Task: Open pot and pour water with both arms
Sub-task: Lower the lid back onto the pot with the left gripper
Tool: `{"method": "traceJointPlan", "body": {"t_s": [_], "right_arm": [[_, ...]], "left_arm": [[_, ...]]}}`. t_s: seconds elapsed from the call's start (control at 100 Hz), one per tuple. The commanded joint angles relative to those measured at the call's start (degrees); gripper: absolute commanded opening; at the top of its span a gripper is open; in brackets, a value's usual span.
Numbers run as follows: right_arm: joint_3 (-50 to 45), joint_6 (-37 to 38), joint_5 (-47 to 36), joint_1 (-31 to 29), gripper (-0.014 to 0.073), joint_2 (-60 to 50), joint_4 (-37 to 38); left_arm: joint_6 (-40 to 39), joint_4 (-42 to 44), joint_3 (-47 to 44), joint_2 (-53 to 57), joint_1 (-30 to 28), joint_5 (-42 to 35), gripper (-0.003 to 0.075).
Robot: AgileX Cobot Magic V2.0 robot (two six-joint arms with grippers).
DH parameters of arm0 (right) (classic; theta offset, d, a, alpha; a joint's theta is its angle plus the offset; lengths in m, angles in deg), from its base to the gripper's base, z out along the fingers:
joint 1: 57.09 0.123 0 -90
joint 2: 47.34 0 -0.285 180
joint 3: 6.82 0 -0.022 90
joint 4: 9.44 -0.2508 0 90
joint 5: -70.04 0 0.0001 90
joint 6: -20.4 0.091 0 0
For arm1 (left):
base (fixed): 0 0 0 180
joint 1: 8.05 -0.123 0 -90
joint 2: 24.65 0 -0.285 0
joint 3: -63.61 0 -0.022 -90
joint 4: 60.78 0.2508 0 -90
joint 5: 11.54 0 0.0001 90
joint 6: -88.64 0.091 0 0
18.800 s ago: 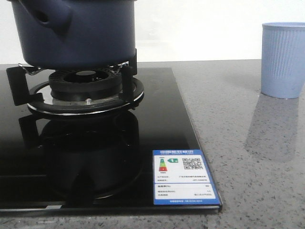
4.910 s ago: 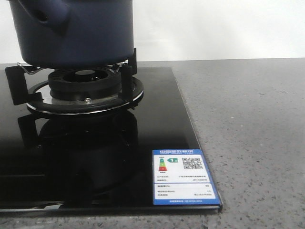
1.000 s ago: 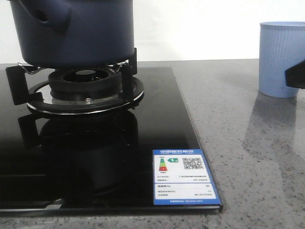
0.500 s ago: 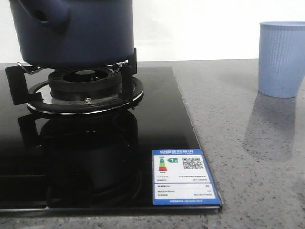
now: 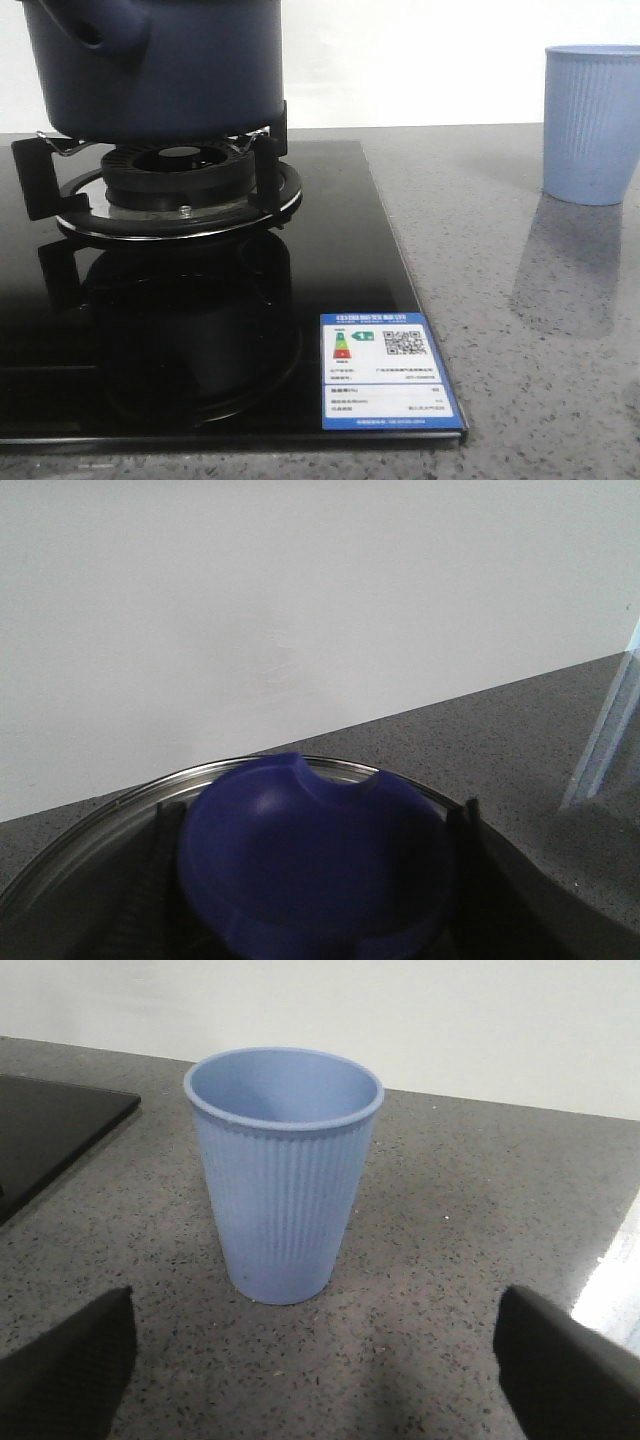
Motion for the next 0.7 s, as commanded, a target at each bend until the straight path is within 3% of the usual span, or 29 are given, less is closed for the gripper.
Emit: {"method": "traceJointPlan", "body": {"t_s": [0.0,0.26,0.48,0.69], "right_arm": [[1.2,0.2,-3.66,-0.25,0.0655,-0.24,0.07],[1.2,0.2,-3.66,-0.25,0.0655,-0.24,0.07],[1.2,0.2,-3.66,-0.25,0.0655,-0.24,0.07],[1.2,0.2,-3.66,-0.25,0.0655,-0.24,0.07]], "left_arm": [[-0.11,0.15,2.3,1.67,0.27,-6.08,0.0351],[-0.11,1.79,2.3,1.67,0.04,-3.17,0.0361],[-0.11,2.04,2.18,1.67,0.04,-2.63,0.0536],[-0.11,2.04,2.18,2.01,-1.12,-2.28,0.0547]]}}
